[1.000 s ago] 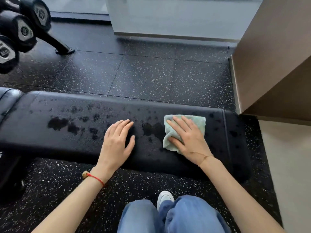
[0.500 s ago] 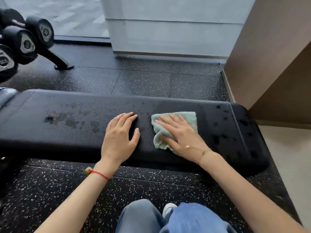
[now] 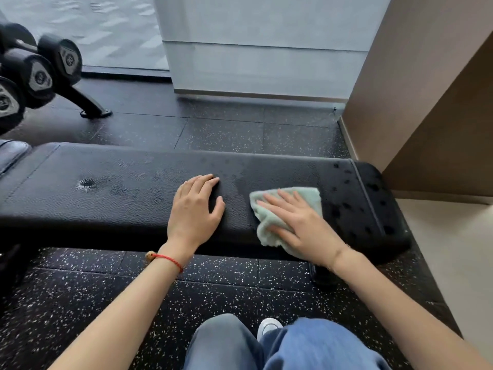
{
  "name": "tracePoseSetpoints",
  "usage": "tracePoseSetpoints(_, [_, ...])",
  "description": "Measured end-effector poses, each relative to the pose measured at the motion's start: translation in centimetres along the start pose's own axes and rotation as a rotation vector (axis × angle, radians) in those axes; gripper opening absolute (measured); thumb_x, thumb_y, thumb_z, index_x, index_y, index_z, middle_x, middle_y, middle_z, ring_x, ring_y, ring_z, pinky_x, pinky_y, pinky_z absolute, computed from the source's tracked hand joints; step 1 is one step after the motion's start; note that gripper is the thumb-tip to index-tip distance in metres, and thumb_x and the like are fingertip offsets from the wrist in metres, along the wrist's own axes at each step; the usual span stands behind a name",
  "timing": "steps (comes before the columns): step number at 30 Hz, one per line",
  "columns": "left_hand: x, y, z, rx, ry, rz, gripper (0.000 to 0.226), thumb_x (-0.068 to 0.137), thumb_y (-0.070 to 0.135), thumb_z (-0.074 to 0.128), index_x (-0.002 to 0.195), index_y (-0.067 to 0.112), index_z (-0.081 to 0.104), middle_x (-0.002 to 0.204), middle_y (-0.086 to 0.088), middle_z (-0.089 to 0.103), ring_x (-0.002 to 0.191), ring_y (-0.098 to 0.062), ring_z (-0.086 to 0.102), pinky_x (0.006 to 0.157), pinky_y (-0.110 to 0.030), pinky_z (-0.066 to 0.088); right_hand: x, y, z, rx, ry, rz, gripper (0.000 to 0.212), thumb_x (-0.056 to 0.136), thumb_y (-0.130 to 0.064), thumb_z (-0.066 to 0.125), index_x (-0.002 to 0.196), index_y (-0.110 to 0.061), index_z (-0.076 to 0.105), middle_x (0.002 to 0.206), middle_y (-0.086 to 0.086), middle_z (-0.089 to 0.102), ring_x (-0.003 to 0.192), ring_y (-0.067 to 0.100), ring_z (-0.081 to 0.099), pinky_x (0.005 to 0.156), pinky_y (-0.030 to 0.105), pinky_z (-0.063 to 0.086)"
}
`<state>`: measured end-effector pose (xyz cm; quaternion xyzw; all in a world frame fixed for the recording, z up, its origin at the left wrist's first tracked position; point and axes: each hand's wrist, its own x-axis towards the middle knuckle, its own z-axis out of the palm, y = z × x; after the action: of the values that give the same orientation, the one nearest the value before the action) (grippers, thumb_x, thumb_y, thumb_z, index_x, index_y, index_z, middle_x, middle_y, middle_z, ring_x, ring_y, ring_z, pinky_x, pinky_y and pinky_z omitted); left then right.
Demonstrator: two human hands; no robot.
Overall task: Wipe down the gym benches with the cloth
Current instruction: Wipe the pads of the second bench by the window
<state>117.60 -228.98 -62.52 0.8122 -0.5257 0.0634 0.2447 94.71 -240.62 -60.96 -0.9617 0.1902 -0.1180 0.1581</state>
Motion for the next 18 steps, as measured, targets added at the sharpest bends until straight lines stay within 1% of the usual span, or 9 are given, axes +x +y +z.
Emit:
tracePoseSetpoints(1, [0.0, 0.0, 0.0, -0.003, 0.000, 0.004, 0.054, 0.091, 0.044, 0.040, 0.133, 0.016, 0.057, 0.139, -0.001, 0.055, 0.133, -0.021, 0.044, 0.115, -0.042, 0.031, -1.6, 0.5, -0.3, 0.021, 0.002, 0.002, 0.053, 0.095, -0.048, 0.033, 0.146, -0.037, 0.030, 0.155, -0.016, 0.023, 0.146, 0.011, 0.012, 0.121, 0.034, 0.003])
tracePoseSetpoints(3, [0.1, -0.1, -0.1, -0.009, -0.002, 0.005, 0.053, 0.091, 0.043, 0.042, 0.134, 0.016, 0.057, 0.139, -0.001, 0.055, 0.133, -0.021, 0.044, 0.115, -0.041, 0.031, -1.4, 3.2, -1.3, 0.033, 0.032, 0.088, 0.050, 0.095, -0.045, 0.041, 0.144, -0.036, 0.032, 0.153, -0.013, 0.029, 0.146, 0.015, 0.017, 0.121, 0.035, 0.008])
tracePoseSetpoints(6, [0.0, 0.1, 0.0, -0.007, 0.002, 0.003, 0.051, 0.091, 0.041, 0.044, 0.133, 0.015, 0.057, 0.139, -0.001, 0.055, 0.132, -0.021, 0.045, 0.115, -0.041, 0.032, 5.1, 7.1, -2.7, -0.047, 0.069, 0.300, 0.050, 0.098, -0.032, 0.048, 0.145, -0.025, 0.034, 0.154, -0.001, 0.032, 0.146, 0.026, 0.019, 0.120, 0.040, 0.009])
tracePoseSetpoints(8, [0.0, 0.1, 0.0, -0.008, -0.004, 0.002, 0.051, 0.091, 0.040, 0.045, 0.133, 0.015, 0.057, 0.139, -0.001, 0.055, 0.132, -0.021, 0.045, 0.114, -0.041, 0.032, 9.1, 7.0, -2.3, -0.085, 0.044, 0.397, 0.052, 0.099, -0.035, 0.044, 0.147, -0.024, 0.031, 0.156, 0.000, 0.028, 0.146, 0.026, 0.015, 0.120, 0.039, 0.006])
tracePoseSetpoints(9, [0.0, 0.1, 0.0, -0.005, -0.010, 0.006, 0.051, 0.091, 0.040, 0.044, 0.134, 0.015, 0.057, 0.139, -0.001, 0.055, 0.132, -0.021, 0.045, 0.114, -0.042, 0.032, 10.0, 6.2, -1.7, -0.081, 0.034, 0.375, 0.052, 0.098, -0.036, 0.044, 0.147, -0.025, 0.030, 0.157, -0.001, 0.027, 0.147, 0.025, 0.014, 0.120, 0.039, 0.004])
tracePoseSetpoints(11, [0.2, 0.2, 0.0, 0.007, -0.024, 0.010, 0.052, 0.090, 0.040, 0.044, 0.133, 0.014, 0.057, 0.139, -0.002, 0.056, 0.132, -0.022, 0.045, 0.115, -0.043, 0.032, 8.5, 3.7, -0.6, -0.046, 0.010, 0.222, 0.054, 0.097, -0.035, 0.044, 0.148, -0.030, 0.029, 0.157, -0.003, 0.026, 0.147, 0.023, 0.013, 0.120, 0.038, 0.000])
tracePoseSetpoints(14, [0.7, 1.1, -0.1, 0.035, -0.028, -0.004, 0.052, 0.087, 0.039, 0.045, 0.130, 0.012, 0.059, 0.136, -0.006, 0.057, 0.130, -0.025, 0.048, 0.116, -0.045, 0.027, 1.2, 1.3, -0.4, 0.016, 0.018, 0.037, 0.055, 0.094, -0.041, 0.039, 0.147, -0.034, 0.029, 0.156, -0.011, 0.024, 0.146, 0.012, 0.010, 0.121, 0.034, -0.001])
tracePoseSetpoints(16, [1.1, 2.8, 0.0, 0.020, -0.025, 0.012, 0.052, 0.088, 0.037, 0.045, 0.130, 0.012, 0.059, 0.136, -0.006, 0.057, 0.131, -0.025, 0.047, 0.117, -0.044, 0.025, -2.9, 2.1, -1.2, 0.042, 0.032, 0.054, 0.055, 0.093, -0.048, 0.034, 0.146, -0.035, 0.031, 0.154, -0.018, 0.022, 0.145, 0.007, 0.009, 0.120, 0.030, 0.000])
tracePoseSetpoints(18, [1.6, 5.1, 0.6, -0.006, -0.036, 0.076, 0.052, 0.089, 0.036, 0.044, 0.132, 0.011, 0.057, 0.137, -0.005, 0.056, 0.132, -0.023, 0.046, 0.119, -0.042, 0.024, -3.6, 5.6, -2.6, 0.038, 0.077, 0.141, 0.055, 0.094, -0.049, 0.037, 0.146, -0.032, 0.034, 0.153, -0.018, 0.025, 0.146, 0.011, 0.012, 0.121, 0.031, 0.003])
